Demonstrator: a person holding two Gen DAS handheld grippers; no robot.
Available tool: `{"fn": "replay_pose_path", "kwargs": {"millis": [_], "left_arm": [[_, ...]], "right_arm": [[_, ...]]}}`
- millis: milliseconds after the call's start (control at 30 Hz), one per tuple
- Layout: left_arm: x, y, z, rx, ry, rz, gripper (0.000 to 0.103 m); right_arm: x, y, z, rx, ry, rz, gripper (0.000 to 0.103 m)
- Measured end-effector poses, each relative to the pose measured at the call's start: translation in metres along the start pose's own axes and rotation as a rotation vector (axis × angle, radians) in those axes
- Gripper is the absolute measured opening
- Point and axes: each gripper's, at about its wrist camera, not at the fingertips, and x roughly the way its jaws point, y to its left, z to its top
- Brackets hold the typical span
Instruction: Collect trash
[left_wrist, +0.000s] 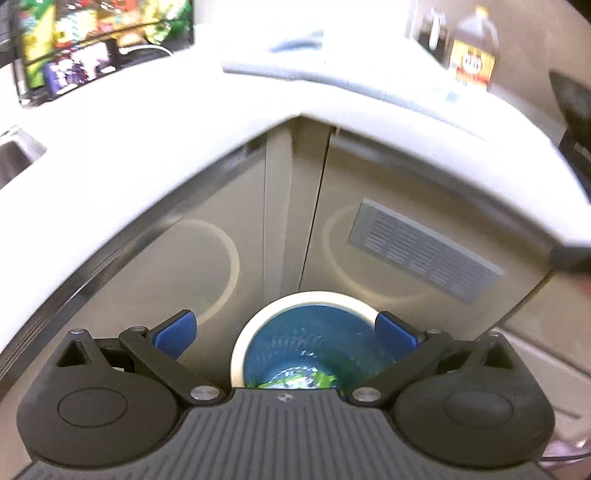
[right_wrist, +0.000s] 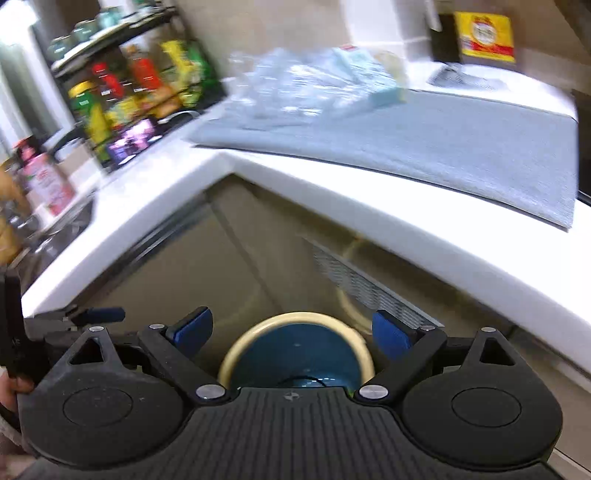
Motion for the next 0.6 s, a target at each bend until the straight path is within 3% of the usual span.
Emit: {"fn": "replay_pose_path", "kwargs": {"millis": [133,333,600], "left_arm": [[-0.027,-0.012,-0.002,0.008,-0.026,-0.028,0.103],[-0.065,-0.031,-0.008,0.114,-0.137,0.056,0.103],[-0.085,-0.036,-0.007,0.105,-0.192,0.037,0.103]], "right_arm": [[-0.007,0.026,-0.016,-0.082,0.006,0.029,0.096],[-0.034,0.039,-0.026,-0.149,-0.060,0.018,0.096],[-0.058,0.034,-0.018,-0.156,-0.142,-0.013,0.097]]}}
